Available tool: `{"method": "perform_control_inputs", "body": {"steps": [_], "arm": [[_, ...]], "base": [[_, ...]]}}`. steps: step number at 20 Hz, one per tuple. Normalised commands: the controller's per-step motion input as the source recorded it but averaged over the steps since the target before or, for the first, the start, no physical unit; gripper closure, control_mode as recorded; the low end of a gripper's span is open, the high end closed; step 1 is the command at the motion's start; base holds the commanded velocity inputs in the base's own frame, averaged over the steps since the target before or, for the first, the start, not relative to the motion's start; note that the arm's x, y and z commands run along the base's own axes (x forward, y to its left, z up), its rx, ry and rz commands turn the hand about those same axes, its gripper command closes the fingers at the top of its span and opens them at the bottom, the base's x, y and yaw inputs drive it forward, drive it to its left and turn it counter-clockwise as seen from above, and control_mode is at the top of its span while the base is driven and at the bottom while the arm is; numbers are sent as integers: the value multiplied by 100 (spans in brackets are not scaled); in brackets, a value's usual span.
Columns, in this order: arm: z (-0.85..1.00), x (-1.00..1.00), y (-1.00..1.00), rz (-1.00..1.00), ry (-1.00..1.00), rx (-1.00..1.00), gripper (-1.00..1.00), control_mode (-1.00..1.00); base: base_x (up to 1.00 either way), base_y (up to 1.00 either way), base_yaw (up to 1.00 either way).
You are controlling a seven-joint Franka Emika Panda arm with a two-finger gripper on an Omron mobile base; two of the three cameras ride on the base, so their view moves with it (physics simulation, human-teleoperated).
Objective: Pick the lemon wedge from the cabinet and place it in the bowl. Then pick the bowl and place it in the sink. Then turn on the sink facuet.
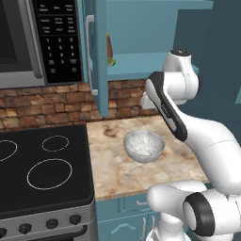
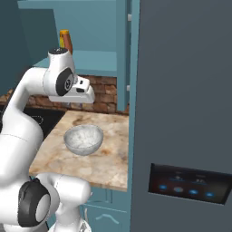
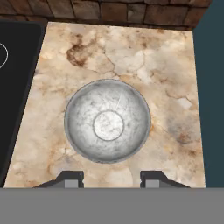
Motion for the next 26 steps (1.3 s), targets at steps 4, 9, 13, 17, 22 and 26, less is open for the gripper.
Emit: {"method": "perform_control_inputs", "body": {"steps": [4, 9, 13, 17, 22, 26], "arm": [[0, -5, 1, 0, 0, 0, -100, -100], [13, -9, 37, 3, -10, -5, -100, -100], [50, 7, 52, 8, -28, 0, -100, -100], [67, 24, 34, 3, -22, 0, -100, -100], [61, 31, 9, 0, -3, 4, -100, -100], [49, 17, -1, 0, 0, 13, -100, -100]], "base": [[0, 0, 0], [0, 0, 0], [0, 0, 0], [0, 0, 0], [0, 0, 0], [0, 0, 0]]}}
